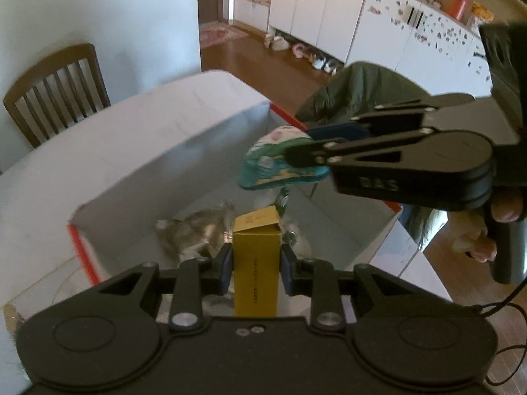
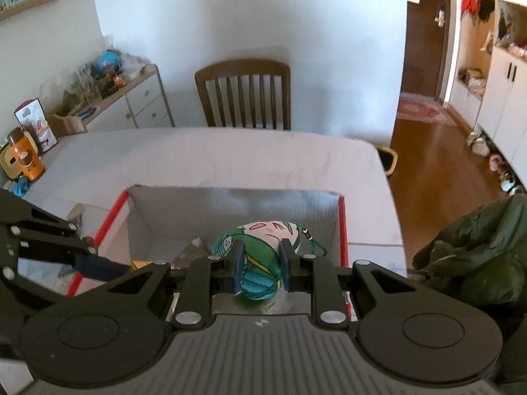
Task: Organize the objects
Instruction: 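Carry the yellow box and green pouch with both grippers over the shoebox, then open the left gripper to drop the yellow box while the right gripper releases the pouch, then withdraw both grippers from the shoebox back over the table items, then grasp the red keychain toy with the left gripper while the right gripper grasps the brown bead bracelet, then carry the keychain toy and bead bracelet with both grippers into the shoebox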
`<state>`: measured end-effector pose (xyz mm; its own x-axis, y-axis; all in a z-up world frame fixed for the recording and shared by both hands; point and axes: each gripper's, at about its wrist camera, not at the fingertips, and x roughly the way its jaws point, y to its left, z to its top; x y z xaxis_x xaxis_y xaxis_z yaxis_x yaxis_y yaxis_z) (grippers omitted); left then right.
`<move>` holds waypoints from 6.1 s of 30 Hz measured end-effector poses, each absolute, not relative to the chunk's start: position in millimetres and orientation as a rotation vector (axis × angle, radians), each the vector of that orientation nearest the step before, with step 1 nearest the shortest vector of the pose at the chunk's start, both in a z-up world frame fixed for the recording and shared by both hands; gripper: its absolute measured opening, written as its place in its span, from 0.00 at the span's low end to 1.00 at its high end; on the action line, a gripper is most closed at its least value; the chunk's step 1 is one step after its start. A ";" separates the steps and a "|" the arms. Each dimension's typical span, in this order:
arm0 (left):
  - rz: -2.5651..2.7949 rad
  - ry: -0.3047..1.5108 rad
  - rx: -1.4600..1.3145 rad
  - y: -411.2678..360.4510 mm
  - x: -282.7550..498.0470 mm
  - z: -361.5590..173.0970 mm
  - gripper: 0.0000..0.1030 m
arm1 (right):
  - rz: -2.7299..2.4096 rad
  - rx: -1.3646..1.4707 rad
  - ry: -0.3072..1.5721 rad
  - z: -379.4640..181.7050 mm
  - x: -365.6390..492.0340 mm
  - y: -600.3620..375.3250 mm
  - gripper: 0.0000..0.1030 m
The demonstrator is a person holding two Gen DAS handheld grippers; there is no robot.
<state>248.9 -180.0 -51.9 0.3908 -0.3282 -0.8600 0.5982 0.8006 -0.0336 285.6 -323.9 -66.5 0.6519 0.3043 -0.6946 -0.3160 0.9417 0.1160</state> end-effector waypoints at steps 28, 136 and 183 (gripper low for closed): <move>-0.545 1.230 0.327 -223.6 294.7 -138.4 0.27 | 0.345 -0.050 0.941 -129.0 332.5 -316.5 0.23; -0.396 0.756 0.397 121.9 243.2 -143.5 0.66 | 0.384 -0.136 1.063 -162.4 298.5 4.0 0.72; -0.450 0.818 0.369 104.4 216.6 -138.1 0.25 | 0.456 -0.022 0.998 -103.6 234.2 -33.9 0.07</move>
<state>216.6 104.4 -138.1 0.5997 -0.2394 -0.7635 0.5164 0.8447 0.1408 234.2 -33.9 -103.6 0.4560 0.3596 -0.8141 -0.3796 0.9059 0.1875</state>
